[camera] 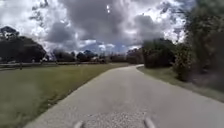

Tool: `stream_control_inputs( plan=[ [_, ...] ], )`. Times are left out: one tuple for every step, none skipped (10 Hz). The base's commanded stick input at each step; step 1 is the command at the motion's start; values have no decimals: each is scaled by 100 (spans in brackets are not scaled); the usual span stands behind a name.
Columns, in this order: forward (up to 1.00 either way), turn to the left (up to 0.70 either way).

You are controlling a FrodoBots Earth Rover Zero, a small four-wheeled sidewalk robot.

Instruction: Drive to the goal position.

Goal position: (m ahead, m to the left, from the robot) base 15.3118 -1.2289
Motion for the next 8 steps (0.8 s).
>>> stream_control_inputs(
  plan=[
    [70, 0],
    [70, 0],
    [70, 0],
    [70, 0],
    [70, 0],
    [70, 0],
    [70, 0],
    [70, 0]
  ],
)
